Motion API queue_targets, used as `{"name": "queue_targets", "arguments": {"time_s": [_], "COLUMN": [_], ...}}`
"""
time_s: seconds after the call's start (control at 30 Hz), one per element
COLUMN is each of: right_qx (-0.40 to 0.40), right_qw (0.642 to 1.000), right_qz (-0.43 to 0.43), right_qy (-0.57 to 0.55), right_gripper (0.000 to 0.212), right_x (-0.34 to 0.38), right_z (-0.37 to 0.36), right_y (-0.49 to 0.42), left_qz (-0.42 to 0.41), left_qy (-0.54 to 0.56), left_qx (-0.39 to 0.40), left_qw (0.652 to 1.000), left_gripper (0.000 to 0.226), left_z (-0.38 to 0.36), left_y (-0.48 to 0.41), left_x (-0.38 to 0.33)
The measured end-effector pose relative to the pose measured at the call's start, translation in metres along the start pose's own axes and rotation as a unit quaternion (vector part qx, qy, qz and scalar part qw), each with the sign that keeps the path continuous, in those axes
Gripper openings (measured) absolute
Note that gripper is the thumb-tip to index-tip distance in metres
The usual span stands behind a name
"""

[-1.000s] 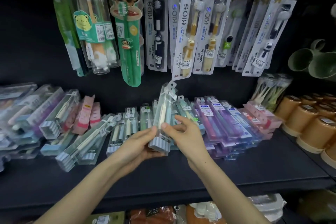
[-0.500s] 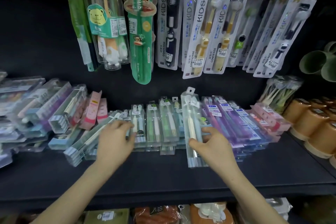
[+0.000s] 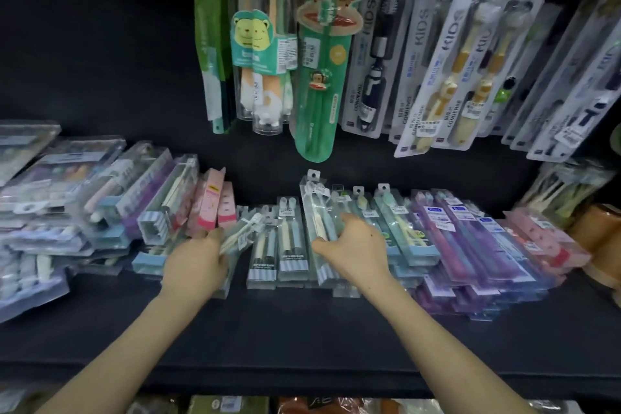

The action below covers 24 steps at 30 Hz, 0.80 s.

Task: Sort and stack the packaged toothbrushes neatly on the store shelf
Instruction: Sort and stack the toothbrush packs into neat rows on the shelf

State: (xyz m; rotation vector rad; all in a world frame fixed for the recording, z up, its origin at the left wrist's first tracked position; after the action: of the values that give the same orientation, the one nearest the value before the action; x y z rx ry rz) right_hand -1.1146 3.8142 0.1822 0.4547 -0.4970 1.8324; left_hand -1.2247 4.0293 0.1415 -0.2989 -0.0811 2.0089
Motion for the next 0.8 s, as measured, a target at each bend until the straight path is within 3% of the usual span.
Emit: {"name": "queue_targets", "arguments": {"time_s": [0.1,0.23,0.43,0.53,0.67,0.8], "right_qx": [-0.002,0.011,0.035,0.056,0.021,-0.015], "right_qw": [1.0,1.0,0.999,0.997,0.987,0.958], "right_qz": [0.003,0.003,0.029,0.038,0.104,0.162], "right_qy": [0.011,0.011,-0.013,-0.03,0.123,0.235], "right_gripper": [0.026,0.048,0.028,0.033,0.048,0.045], "right_x": [0.009,0.024,0.055,0.068,0.086,0.095], "right_z": [-0.01,-0.024,-0.051,-0.07,-0.09,-0.101], "right_y": [-0.004,-0.01,-0.014,-0.01,-0.008,-0.008], "left_qz": [0.006,0.012,0.05,0.06,0.077,0.087], "left_qy": [0.076,0.16,0.243,0.272,0.313,0.336], "left_qx": [-0.029,-0.083,-0.127,-0.143,-0.14,-0.137], "left_qw": [0.997,0.984,0.96,0.95,0.936,0.928], "left_gripper": [0.034,0.036,0.027,0.023,0.025,0.029], "left_z": [0.007,0.022,0.034,0.037,0.035,0.033], "left_y": [0.001,0.005,0.007,0.008,0.008,0.008], "left_x": [0.006,0.014,0.027,0.033,0.04,0.042]}}
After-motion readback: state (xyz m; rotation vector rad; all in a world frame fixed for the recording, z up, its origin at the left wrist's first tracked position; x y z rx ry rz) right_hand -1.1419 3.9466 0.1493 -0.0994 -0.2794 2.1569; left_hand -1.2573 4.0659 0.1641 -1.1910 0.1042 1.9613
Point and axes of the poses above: each hand's wrist, its own y-axis away from the middle knuckle, its own z-axis out of the back of the hand, x = y × z, the point moved 10 cm from there along -y, towards the middle knuckle, and after that the axes turned 5 degrees about -z, right-handed, at the moved point
